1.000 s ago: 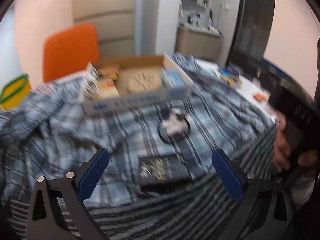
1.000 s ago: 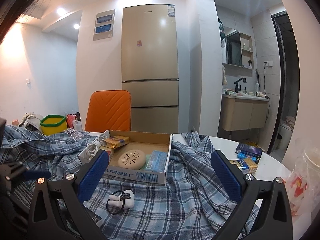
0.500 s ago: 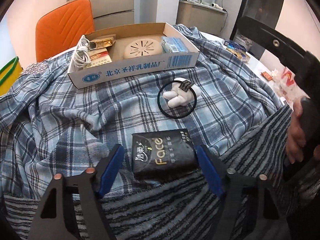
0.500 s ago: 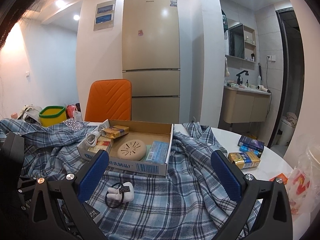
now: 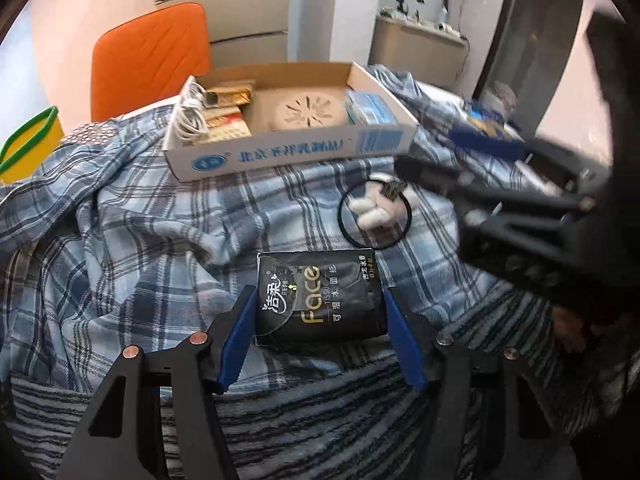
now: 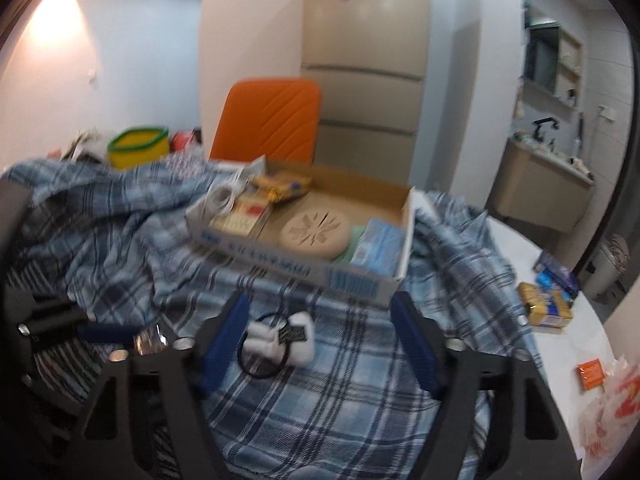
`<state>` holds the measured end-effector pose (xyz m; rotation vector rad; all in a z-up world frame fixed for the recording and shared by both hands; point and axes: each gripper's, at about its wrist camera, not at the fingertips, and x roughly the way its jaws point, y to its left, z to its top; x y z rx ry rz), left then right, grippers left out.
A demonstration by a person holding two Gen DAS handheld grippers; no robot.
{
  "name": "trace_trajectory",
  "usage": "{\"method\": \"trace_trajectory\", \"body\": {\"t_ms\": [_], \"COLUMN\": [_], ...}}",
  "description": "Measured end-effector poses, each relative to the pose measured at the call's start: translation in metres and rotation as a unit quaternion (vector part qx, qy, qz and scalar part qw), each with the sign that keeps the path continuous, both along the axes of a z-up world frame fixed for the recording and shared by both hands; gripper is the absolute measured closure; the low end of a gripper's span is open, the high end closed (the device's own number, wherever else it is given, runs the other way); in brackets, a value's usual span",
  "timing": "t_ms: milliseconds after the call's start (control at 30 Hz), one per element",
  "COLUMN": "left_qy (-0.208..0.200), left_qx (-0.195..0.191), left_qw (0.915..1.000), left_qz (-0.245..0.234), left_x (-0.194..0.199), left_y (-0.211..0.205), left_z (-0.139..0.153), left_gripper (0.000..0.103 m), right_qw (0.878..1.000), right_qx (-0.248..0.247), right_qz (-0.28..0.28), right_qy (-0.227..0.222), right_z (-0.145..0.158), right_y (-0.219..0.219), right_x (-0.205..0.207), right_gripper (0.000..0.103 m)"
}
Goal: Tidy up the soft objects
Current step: 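Grasp the black Face packet with the left gripper while the right gripper closes on the white earbuds, then lift the Face packet and earbuds and carry them over the box with both grippers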
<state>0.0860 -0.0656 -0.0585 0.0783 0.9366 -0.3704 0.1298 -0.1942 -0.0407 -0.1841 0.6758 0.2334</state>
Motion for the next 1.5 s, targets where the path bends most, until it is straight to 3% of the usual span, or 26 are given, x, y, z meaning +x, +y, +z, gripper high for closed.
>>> {"method": "trace_trajectory", "body": {"t_ms": [133, 300, 400, 567, 967, 1200, 1333, 1433, 1500], "left_qy": [-0.015, -0.003, -0.007, -0.011, -0.033, -0.085, -0.136, -0.164, -0.202], "left_qx": [-0.011, -0.012, -0.010, -0.009, -0.003, 0.002, 0.021, -0.001, -0.008], "left_qw": [0.9994, 0.9991, 0.9991, 0.9992, 0.9985, 0.9935, 0.9868, 0.9829, 0.9748], "left_qz": [0.031, 0.041, 0.040, 0.038, 0.043, 0.075, 0.085, 0.085, 0.094], "left_x": [0.003, 0.006, 0.004, 0.004, 0.000, -0.008, -0.013, -0.017, -0.022], "left_y": [0.014, 0.016, 0.014, 0.014, 0.015, 0.023, 0.025, 0.029, 0.031], "left_z": [0.006, 0.002, 0.003, 0.004, 0.011, 0.037, 0.054, 0.071, 0.085], "left_gripper": [0.042, 0.042, 0.042, 0.042, 0.042, 0.042, 0.042, 0.042, 0.042], "right_qw": [0.998, 0.995, 0.993, 0.995, 1.000, 0.998, 0.997, 0.996, 0.994], "right_qx": [-0.008, -0.002, 0.004, -0.006, -0.011, -0.029, -0.018, 0.001, 0.011], "right_qz": [0.015, 0.020, 0.028, 0.028, 0.018, -0.017, -0.020, -0.025, -0.027], "right_qy": [0.053, 0.094, 0.119, 0.093, -0.018, -0.062, -0.079, -0.089, -0.103], "right_z": [-0.017, -0.030, -0.038, -0.030, 0.000, 0.011, 0.023, 0.034, 0.043], "right_y": [0.006, 0.006, 0.006, 0.009, 0.005, 0.004, -0.001, -0.004, -0.006], "right_x": [0.014, 0.023, 0.028, 0.020, -0.012, -0.026, -0.037, -0.043, -0.046], "right_gripper": [0.055, 0.063, 0.078, 0.079, 0.079, 0.079, 0.079, 0.079, 0.079]}}
